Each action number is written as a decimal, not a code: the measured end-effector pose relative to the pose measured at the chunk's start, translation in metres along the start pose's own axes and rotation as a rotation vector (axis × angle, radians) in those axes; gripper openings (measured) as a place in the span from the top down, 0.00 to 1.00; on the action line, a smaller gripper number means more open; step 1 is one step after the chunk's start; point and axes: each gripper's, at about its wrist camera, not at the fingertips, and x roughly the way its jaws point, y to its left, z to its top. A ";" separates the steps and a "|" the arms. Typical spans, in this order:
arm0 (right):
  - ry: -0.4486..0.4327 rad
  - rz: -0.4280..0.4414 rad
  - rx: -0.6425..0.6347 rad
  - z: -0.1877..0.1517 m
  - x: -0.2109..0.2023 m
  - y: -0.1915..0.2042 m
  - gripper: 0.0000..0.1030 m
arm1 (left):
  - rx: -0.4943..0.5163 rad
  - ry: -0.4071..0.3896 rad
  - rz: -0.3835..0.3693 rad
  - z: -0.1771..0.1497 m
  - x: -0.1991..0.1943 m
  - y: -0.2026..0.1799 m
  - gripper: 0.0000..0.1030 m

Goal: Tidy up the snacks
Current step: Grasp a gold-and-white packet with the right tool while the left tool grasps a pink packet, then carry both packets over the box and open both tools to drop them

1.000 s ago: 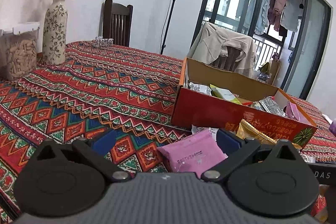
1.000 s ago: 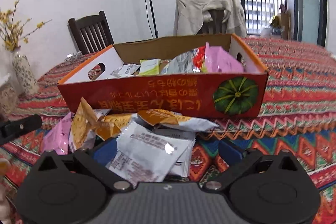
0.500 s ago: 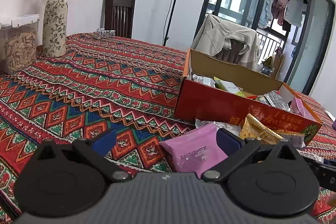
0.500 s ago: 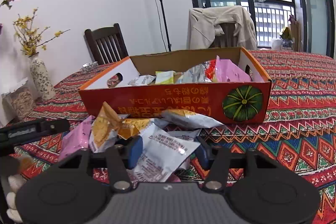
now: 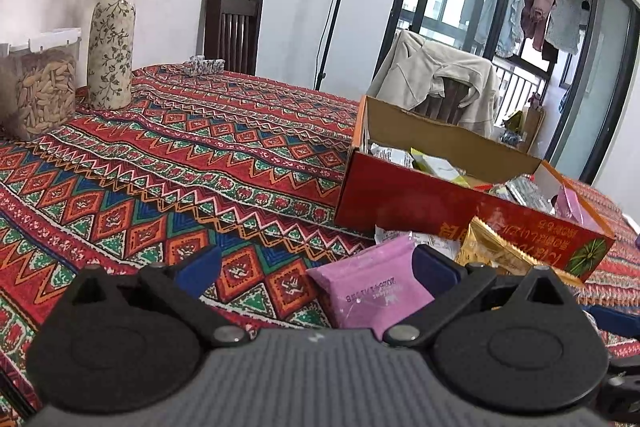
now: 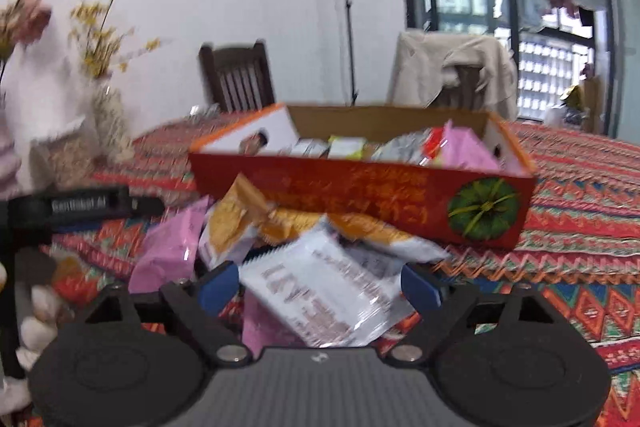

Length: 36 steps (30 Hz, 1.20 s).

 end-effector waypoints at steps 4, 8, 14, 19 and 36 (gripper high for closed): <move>0.022 0.008 0.030 0.001 0.005 -0.005 0.46 | 0.029 0.024 0.012 -0.001 -0.002 -0.005 0.00; -0.004 0.040 0.077 0.001 0.000 -0.014 0.80 | 0.031 0.067 0.002 -0.003 -0.004 -0.008 0.00; -0.084 0.056 0.115 0.000 -0.015 -0.026 0.86 | 0.020 0.089 0.003 0.002 0.000 -0.025 0.00; -0.119 0.042 0.161 -0.001 -0.018 -0.037 0.86 | 0.011 0.136 0.053 0.003 0.018 -0.042 0.00; -0.184 0.086 0.201 -0.004 -0.024 -0.045 0.86 | -0.044 0.103 0.013 0.006 -0.003 -0.038 0.39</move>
